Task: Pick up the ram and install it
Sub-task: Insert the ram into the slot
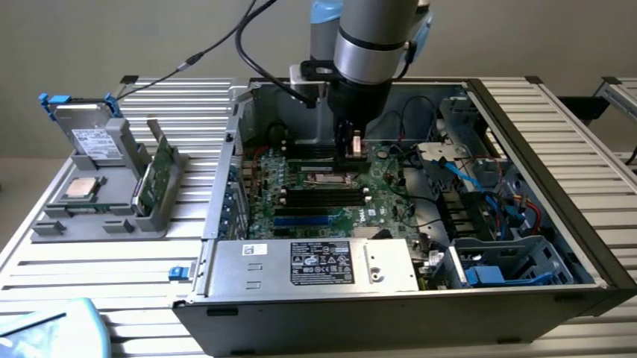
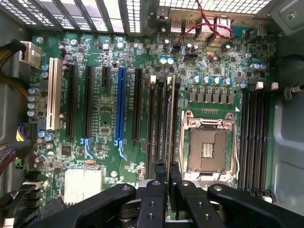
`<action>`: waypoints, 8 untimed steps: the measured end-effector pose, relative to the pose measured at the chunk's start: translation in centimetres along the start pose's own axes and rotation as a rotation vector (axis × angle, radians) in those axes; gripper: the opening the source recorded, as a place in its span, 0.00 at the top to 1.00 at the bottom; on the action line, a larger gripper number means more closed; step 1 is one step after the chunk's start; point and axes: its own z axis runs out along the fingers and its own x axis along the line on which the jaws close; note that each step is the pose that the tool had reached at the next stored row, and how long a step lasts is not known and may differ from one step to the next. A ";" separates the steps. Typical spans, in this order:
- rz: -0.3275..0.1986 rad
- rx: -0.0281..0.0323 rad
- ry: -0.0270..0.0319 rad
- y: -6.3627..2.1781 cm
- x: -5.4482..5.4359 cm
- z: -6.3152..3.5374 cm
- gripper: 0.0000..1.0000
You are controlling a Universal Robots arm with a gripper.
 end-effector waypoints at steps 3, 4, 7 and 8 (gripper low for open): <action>0.002 0.0000 0.0077 -0.02 0.0 0.39 0.86; 0.002 -0.0002 0.0108 -0.03 0.0 0.50 0.86; 0.003 -0.0005 0.0216 -0.05 0.0 0.84 0.86; 0.004 -0.0007 0.0259 -0.05 0.1 0.94 0.86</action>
